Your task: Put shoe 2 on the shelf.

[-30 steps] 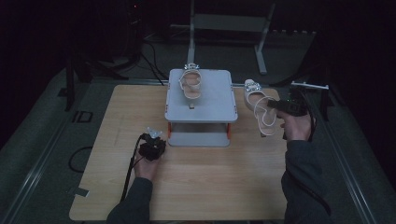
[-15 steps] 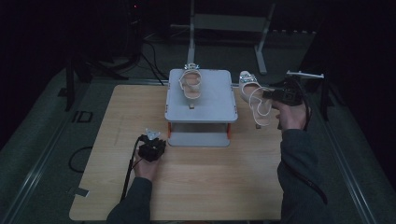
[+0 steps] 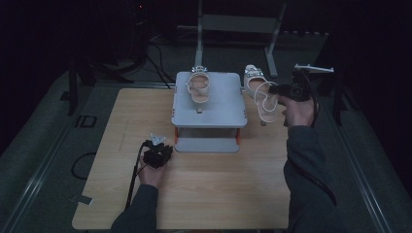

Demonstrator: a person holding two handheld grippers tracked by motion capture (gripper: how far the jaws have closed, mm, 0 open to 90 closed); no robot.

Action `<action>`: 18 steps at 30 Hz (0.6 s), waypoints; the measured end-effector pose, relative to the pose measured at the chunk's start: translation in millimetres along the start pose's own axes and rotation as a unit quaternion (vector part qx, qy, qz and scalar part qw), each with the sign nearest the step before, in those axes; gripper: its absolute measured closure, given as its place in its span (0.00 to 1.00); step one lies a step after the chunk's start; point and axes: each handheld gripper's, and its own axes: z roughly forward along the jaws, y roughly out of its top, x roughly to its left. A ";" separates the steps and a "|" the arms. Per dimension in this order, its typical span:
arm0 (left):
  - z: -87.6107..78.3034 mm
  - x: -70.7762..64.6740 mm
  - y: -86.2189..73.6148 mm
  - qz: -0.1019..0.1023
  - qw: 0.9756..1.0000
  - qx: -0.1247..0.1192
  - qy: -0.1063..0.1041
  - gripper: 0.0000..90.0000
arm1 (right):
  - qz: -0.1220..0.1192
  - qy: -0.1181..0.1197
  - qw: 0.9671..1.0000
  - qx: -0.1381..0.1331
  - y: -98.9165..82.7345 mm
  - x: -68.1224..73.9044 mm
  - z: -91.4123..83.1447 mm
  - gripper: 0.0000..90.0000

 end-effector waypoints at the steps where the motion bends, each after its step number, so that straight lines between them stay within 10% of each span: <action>1: 0.0 0.0 -0.1 0.000 1.000 0.000 -0.002 0.88 | -0.001 0.001 1.000 0.000 0.9 1.7 0.3 0.92; 18: -1.4 2.4 -1.4 -0.009 1.000 -0.001 -0.017 0.86 | 0.005 0.012 1.000 0.007 10.5 31.3 11.2 0.92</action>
